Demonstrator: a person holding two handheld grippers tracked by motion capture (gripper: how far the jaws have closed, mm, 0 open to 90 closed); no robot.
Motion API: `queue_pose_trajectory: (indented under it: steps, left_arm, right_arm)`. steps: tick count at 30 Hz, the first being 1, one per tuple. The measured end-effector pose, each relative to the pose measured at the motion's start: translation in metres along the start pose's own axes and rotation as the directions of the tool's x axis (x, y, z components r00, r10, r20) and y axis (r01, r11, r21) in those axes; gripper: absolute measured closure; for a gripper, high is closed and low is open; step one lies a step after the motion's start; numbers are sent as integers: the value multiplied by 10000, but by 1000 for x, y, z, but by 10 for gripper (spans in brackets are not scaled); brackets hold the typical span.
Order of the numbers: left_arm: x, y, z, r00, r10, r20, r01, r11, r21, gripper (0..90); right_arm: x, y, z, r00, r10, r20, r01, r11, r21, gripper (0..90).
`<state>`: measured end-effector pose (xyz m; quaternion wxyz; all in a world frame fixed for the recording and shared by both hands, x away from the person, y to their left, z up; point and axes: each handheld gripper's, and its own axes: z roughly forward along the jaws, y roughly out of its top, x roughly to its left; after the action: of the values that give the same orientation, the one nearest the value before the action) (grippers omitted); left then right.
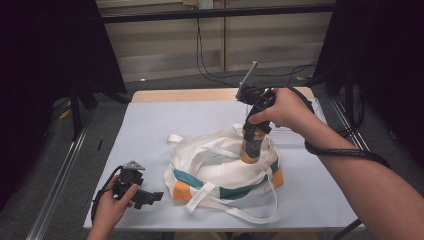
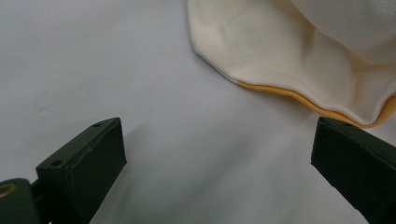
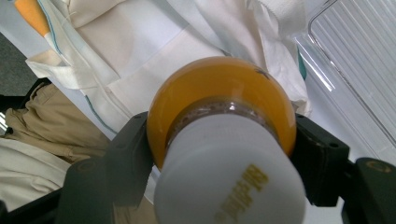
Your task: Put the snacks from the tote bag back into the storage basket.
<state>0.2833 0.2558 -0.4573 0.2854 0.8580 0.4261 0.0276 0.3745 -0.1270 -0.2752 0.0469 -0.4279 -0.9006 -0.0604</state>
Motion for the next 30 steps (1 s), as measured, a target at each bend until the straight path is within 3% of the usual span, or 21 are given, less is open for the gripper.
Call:
queue_pose_trajectory:
  steps: [30]
  left_arm:
    - [-2,0,1,10000,58,36,-58,10000,30,28]
  right_arm:
    - [-17,9,-41,9993,372,70,-372,9993,-38,298]
